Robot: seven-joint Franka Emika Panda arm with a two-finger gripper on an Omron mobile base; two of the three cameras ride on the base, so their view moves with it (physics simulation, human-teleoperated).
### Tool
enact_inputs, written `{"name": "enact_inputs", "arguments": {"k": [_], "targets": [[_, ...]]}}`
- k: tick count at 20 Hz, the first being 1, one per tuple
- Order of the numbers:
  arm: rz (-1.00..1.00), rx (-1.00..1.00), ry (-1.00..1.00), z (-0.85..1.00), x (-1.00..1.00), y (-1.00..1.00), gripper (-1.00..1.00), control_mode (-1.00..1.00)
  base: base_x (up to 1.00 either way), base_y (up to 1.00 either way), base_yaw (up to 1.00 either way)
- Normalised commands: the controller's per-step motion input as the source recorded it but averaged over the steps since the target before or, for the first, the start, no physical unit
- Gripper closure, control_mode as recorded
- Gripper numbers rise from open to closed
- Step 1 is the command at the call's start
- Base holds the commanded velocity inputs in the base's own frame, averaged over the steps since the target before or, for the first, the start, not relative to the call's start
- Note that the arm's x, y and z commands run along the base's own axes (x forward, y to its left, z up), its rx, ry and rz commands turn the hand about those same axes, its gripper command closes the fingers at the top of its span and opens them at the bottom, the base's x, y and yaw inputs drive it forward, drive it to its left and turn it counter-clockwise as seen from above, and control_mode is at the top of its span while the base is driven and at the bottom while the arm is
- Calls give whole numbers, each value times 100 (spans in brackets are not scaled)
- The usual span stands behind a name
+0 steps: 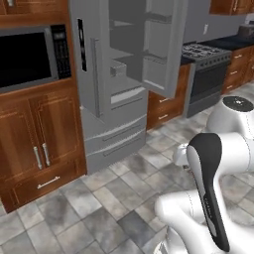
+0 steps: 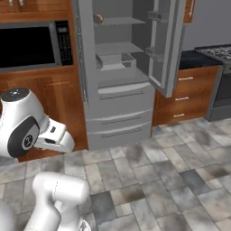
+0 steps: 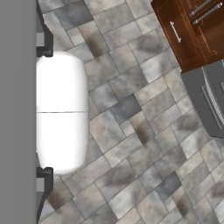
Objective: Gather the cucumber and broccoli from the fridge and place them on a tray on the dining counter. Then gather the chicken drumstick and fish from the fridge and place them on the other tray.
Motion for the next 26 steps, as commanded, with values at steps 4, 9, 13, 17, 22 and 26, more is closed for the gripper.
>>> {"name": "enact_inputs", "arguments": {"k": [4, 9, 13, 17, 22, 26], "targets": [[0, 0, 0, 0, 0, 0, -100, 100, 85, 0, 19], [0, 0, 0, 0, 0, 0, -100, 100, 65, -13, 22], [0, 0, 0, 0, 0, 0, -100, 100, 33, -43, 22], [0, 0, 0, 0, 0, 0, -100, 100, 18, -56, 19], [0, 0, 0, 0, 0, 0, -100, 100, 29, -61, 20], [0, 0, 0, 0, 0, 0, -100, 100, 39, -59, 23]]}}
